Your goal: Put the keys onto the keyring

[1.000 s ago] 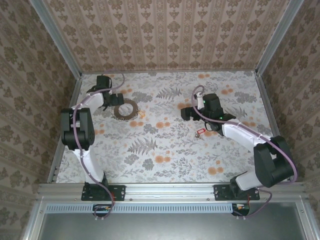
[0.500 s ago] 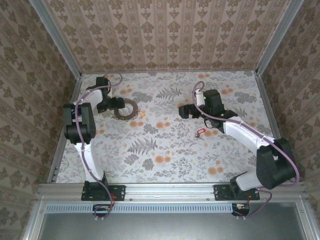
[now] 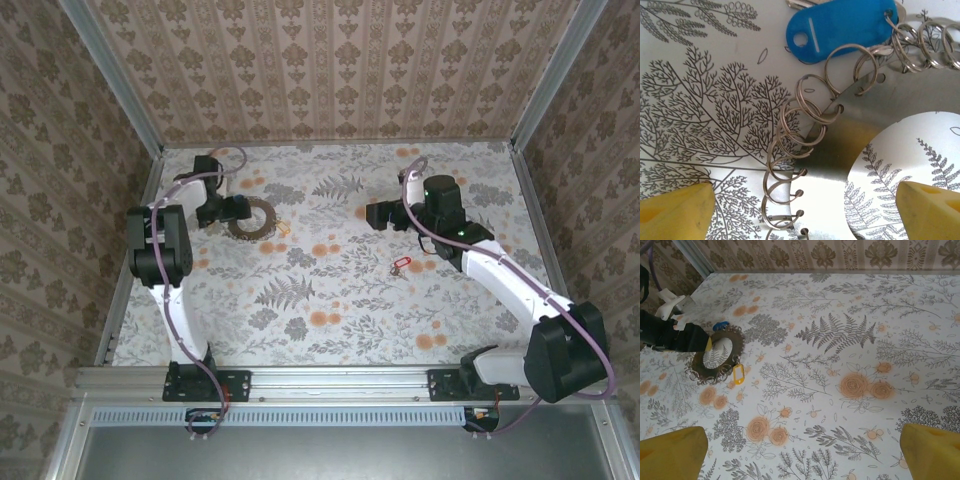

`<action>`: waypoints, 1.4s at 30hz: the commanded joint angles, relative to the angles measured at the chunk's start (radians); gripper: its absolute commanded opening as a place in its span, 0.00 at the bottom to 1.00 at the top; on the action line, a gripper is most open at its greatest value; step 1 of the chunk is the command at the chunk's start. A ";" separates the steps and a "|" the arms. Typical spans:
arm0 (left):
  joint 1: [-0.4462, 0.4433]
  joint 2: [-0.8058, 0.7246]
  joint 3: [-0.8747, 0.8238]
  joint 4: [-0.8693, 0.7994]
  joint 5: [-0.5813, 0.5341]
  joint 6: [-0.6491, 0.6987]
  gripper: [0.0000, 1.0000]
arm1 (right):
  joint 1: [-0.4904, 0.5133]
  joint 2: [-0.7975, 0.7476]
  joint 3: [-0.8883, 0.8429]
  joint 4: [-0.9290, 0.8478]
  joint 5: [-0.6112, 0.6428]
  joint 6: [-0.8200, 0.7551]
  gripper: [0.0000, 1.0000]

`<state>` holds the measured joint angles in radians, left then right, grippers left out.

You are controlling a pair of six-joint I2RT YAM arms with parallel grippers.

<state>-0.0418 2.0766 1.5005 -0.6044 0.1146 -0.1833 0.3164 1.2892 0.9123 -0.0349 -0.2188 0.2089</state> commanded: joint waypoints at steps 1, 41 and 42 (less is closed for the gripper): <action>-0.022 -0.029 -0.038 -0.065 0.050 -0.011 0.95 | -0.006 -0.041 -0.025 -0.019 -0.025 0.000 1.00; -0.224 -0.411 -0.245 -0.018 0.122 -0.061 0.99 | -0.019 -0.084 -0.116 -0.028 -0.066 0.032 1.00; -0.213 -0.375 -0.210 -0.026 0.113 -0.042 0.99 | -0.019 -0.078 -0.114 -0.030 -0.065 0.031 1.00</action>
<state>-0.2947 1.6260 1.2381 -0.5671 0.2619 -0.3061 0.3016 1.2007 0.8055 -0.0727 -0.2634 0.2203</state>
